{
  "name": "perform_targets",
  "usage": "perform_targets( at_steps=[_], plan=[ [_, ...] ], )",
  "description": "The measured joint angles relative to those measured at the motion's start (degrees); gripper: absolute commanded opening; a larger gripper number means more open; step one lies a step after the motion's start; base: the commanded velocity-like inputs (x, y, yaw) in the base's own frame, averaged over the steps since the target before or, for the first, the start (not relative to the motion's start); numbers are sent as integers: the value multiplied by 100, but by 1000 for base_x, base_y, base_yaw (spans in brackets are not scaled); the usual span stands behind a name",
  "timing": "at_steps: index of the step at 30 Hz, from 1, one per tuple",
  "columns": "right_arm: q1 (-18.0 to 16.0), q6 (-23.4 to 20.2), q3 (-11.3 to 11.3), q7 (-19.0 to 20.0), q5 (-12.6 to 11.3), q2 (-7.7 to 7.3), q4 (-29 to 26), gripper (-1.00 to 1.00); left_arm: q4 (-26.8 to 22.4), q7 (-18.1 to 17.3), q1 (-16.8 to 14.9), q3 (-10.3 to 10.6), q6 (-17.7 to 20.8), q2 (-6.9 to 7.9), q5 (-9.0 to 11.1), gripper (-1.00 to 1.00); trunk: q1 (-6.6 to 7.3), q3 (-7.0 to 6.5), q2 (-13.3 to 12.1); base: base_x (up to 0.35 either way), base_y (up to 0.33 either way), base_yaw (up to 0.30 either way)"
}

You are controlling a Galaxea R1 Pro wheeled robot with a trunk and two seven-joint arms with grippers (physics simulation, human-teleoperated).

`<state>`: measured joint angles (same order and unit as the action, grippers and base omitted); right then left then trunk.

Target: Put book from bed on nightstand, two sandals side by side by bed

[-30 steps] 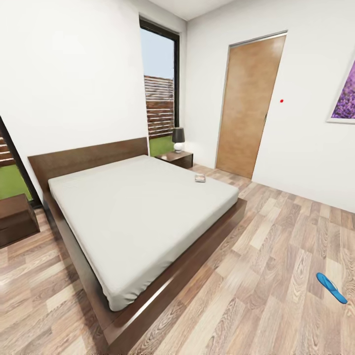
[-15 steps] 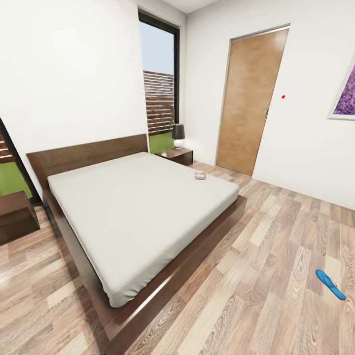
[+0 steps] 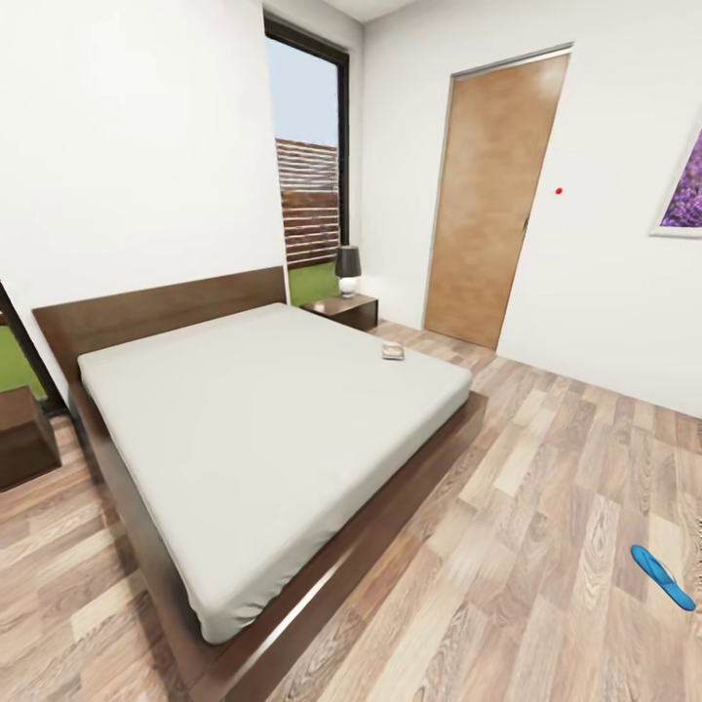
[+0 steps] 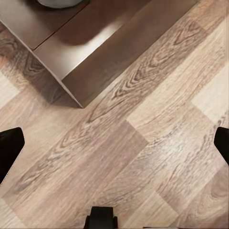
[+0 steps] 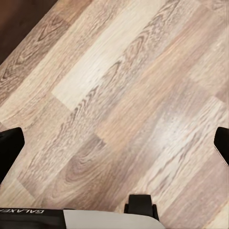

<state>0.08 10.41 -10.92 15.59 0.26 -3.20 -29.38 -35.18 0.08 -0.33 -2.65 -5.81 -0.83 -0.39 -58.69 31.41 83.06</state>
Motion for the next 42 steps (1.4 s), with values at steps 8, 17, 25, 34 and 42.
perform_targets(
  at_steps=[8,17,25,34,42],
  plan=[
    [0,1,0,2,-3,0,0,100,0,0,0,0,-4,0,0,100,-3,-23,0,116,0,-266],
    [0,2,0,2,-3,0,-1,100,0,0,0,1,-2,0,0,100,-3,-44,-1,3,0,-277],
    [0,4,11,2,1,0,1,100,0,0,0,2,-2,0,0,100,-3,-46,-1,0,0,-109],
    [0,7,22,-5,5,8,6,100,1,0,0,1,-3,0,0,100,0,-46,0,233,-39,-5],
    [0,27,12,-7,5,1,7,100,1,0,0,0,-6,0,9,100,0,-46,0,310,-71,-93]
  ],
)
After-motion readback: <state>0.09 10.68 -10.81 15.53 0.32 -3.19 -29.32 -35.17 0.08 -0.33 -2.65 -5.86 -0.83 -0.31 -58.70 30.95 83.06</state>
